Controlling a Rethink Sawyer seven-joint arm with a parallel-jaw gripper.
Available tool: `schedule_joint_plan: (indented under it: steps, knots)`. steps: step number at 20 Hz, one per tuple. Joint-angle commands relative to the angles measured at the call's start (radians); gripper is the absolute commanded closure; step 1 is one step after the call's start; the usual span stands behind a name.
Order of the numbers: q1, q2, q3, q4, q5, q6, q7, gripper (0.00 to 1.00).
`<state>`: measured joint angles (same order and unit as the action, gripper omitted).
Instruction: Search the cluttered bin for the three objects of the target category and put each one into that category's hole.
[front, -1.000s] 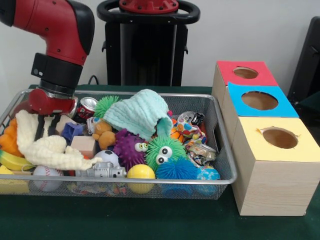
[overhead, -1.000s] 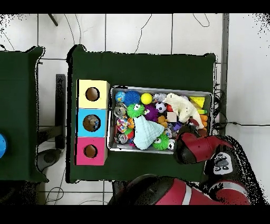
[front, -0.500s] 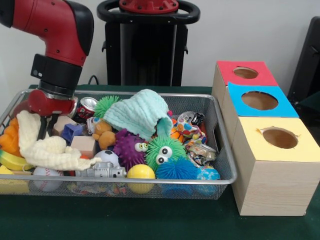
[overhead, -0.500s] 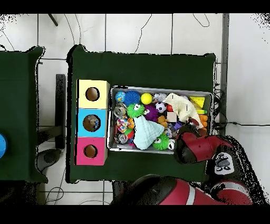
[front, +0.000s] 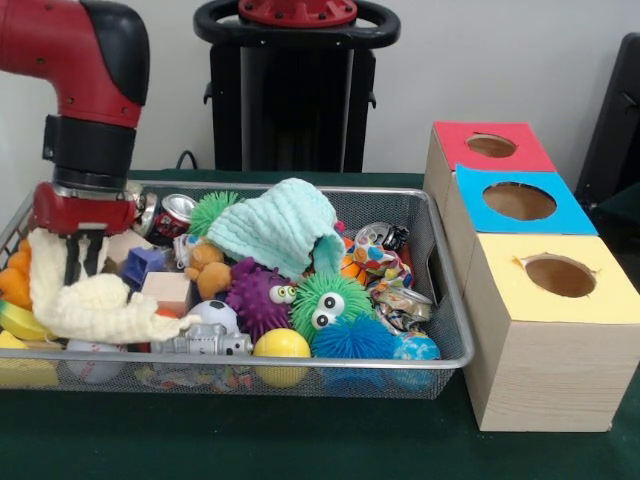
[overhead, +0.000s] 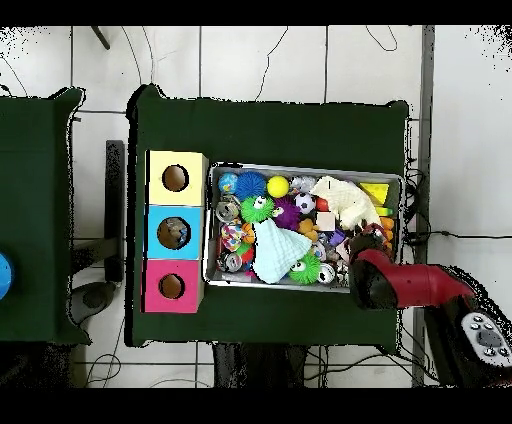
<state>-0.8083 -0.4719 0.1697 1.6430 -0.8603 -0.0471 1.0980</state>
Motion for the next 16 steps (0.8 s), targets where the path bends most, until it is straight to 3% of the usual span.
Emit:
schedule_joint_plan:
  steps: [1,7,12,16]
  knots:
    - [-0.329,-0.064,0.547,0.248,0.111,0.429,-0.261,1.0]
    - [-0.537,0.069,0.799,0.31,0.208,0.557,-0.347,1.0]
    - [-0.646,0.19,0.92,0.326,0.283,0.663,-0.373,1.0]
    - [-0.696,0.254,0.971,0.33,0.318,0.739,-0.372,1.0]
